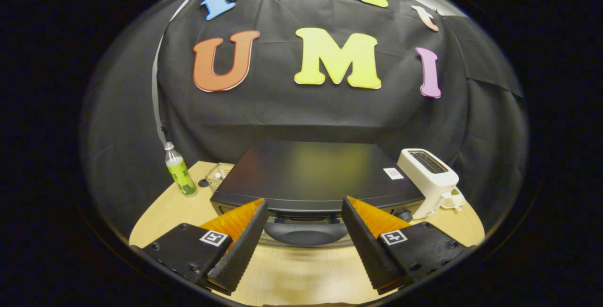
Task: Open the toaster oven, put the food inside, and close the toaster oven door.
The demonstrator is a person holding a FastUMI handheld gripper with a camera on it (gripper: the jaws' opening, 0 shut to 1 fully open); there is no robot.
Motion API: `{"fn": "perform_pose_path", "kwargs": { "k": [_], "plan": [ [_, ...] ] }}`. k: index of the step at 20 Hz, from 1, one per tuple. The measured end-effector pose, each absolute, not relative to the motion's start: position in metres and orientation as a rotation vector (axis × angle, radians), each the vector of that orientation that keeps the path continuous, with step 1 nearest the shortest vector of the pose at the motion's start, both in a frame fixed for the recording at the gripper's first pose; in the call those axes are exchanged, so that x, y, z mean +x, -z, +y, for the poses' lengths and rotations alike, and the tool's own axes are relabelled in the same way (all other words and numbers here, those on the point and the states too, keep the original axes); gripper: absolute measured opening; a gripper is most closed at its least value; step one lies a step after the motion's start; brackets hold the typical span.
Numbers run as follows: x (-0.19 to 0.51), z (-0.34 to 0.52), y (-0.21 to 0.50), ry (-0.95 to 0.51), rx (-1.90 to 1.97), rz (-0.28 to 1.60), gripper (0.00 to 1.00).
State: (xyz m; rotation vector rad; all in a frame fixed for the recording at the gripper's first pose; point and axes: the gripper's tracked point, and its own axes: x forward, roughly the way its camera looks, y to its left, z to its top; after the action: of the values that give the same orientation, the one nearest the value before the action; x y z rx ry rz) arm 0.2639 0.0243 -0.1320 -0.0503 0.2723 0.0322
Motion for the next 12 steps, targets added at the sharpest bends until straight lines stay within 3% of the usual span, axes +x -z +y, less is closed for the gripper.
{"fn": "perform_pose_path", "kwargs": {
  "k": [12],
  "plan": [
    [0.273, 0.029, 0.162, -0.021, 0.0, 0.294, 1.0]
  ]
}}
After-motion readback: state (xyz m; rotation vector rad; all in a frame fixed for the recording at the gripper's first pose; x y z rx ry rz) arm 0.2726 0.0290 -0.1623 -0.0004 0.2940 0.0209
